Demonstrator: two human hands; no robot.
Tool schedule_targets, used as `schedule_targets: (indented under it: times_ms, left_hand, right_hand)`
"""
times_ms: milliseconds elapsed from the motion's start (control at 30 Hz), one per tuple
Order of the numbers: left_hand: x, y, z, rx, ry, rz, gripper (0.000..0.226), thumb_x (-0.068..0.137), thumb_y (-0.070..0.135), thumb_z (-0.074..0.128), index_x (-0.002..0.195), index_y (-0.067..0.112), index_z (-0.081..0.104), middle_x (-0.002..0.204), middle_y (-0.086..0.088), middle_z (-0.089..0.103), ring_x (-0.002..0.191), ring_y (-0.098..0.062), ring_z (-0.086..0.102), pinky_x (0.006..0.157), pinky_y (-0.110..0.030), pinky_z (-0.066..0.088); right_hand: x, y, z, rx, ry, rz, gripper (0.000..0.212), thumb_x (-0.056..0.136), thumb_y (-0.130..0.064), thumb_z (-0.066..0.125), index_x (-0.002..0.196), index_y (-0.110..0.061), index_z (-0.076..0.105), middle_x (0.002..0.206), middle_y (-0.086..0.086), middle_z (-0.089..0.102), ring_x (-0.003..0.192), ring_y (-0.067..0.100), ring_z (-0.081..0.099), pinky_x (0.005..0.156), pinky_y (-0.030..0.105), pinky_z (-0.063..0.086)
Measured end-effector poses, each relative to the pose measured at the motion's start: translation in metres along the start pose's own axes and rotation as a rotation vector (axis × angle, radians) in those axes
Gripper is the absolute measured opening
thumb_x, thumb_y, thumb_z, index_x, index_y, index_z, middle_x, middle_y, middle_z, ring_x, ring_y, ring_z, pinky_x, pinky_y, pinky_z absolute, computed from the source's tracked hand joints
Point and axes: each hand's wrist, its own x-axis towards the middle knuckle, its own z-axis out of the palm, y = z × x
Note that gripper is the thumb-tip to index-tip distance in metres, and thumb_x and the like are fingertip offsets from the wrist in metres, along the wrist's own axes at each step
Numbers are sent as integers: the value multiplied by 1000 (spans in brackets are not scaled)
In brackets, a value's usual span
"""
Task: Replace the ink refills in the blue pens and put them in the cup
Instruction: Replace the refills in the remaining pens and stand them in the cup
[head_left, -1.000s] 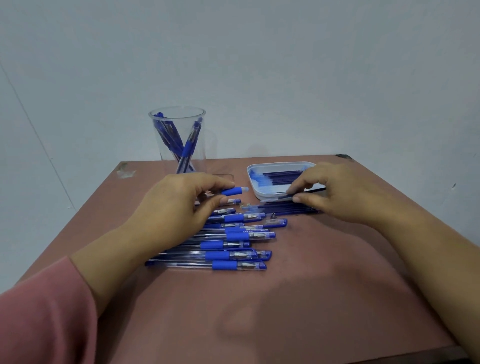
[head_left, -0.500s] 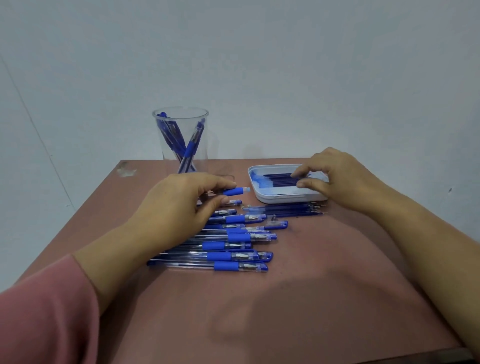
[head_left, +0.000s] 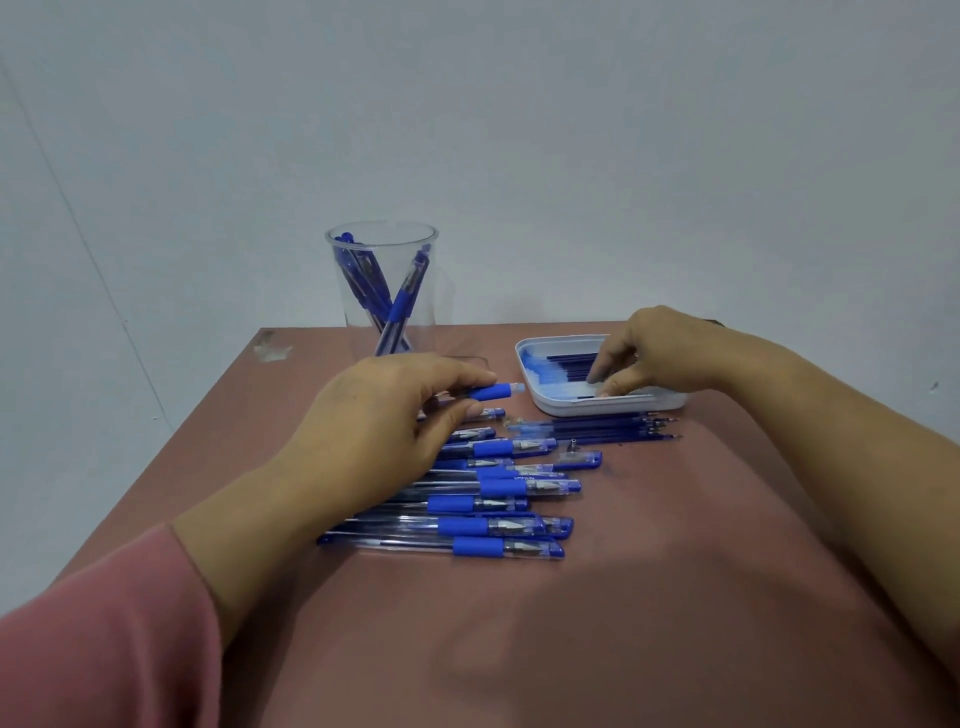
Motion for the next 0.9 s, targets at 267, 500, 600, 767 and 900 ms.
schedule_targets:
  times_ms: [267, 500, 600, 767, 900]
  left_hand:
    - [1, 0, 0, 0, -17, -11, 31, 87, 32, 66, 117, 37, 67, 105, 22, 68, 87, -1, 63, 76, -16, 48]
    - [1, 1, 0, -17, -23, -16, 31, 86, 32, 66, 117, 36, 67, 102, 18, 70, 87, -3, 64, 77, -22, 51]
    - [1, 2, 0, -22, -29, -24, 31, 87, 31, 66, 118, 35, 67, 102, 18, 70, 88, -2, 64, 78, -23, 53]
    - [1, -1, 0, -3, -30, -24, 32, 88, 31, 66, 119, 37, 65, 105, 28, 64, 92, 1, 61, 78, -14, 48]
    - [1, -3, -1, 10, -15, -32, 33, 88, 30, 67, 120, 39, 64, 102, 32, 61, 90, 4, 59, 76, -9, 43]
  right_hand:
    - [2, 0, 2, -15, -34, 1, 4, 82, -35, 74, 84, -38, 72, 87, -20, 69, 85, -3, 61, 77, 19, 49]
    - [5, 5, 4, 9, -52, -10, 7, 83, -36, 73, 84, -32, 67, 88, -15, 68, 85, 3, 62, 80, 27, 51]
    - [4, 3, 5, 29, -4, -36, 7, 83, -33, 73, 85, -31, 67, 88, -14, 68, 85, 3, 61, 73, 19, 47]
    - [-12, -13, -3, 81, 164, -122, 8, 87, -30, 68, 91, -35, 64, 85, -15, 63, 82, 4, 58, 68, 16, 40]
    - [-45, -33, -12, 120, 235, -189, 8, 87, -34, 67, 92, -39, 65, 75, -12, 62, 77, 4, 55, 66, 15, 40]
